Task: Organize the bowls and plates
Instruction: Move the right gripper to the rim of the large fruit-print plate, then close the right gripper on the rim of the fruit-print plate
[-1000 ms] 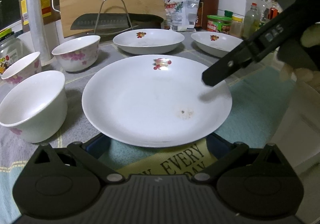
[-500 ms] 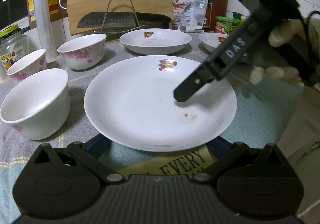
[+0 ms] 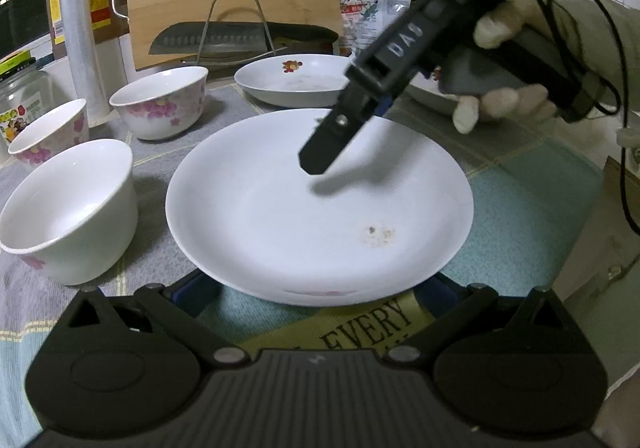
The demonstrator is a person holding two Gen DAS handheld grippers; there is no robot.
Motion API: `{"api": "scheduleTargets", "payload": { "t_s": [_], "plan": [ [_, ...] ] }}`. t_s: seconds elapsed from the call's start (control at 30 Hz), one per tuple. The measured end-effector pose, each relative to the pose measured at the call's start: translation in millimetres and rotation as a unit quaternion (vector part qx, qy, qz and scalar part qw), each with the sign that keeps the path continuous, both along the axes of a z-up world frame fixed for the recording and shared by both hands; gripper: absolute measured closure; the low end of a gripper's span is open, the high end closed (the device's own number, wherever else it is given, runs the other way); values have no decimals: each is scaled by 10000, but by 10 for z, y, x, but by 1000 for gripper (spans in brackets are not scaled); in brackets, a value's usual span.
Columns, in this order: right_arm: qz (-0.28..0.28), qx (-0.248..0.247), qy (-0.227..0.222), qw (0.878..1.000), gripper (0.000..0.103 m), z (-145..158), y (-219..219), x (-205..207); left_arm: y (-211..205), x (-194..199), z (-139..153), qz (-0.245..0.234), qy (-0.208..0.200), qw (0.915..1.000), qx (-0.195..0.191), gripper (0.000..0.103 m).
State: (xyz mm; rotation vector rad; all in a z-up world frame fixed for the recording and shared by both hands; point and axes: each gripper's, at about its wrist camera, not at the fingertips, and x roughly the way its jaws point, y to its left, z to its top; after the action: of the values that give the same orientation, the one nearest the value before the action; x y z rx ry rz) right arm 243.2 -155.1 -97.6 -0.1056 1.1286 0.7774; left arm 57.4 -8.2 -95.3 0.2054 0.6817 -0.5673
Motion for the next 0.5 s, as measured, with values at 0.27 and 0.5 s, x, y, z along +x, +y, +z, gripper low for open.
{"api": "scheduleTargets", "payload": {
  "t_s": [0.27,0.5],
  "plan": [
    [313,28,214,9993,0,7,127,79,0,5,2,-82,8,10000,34,0],
    [469,27,389,9981,0,14,114,112,-6,42,7,-188,35,9998,72,0]
  ]
}}
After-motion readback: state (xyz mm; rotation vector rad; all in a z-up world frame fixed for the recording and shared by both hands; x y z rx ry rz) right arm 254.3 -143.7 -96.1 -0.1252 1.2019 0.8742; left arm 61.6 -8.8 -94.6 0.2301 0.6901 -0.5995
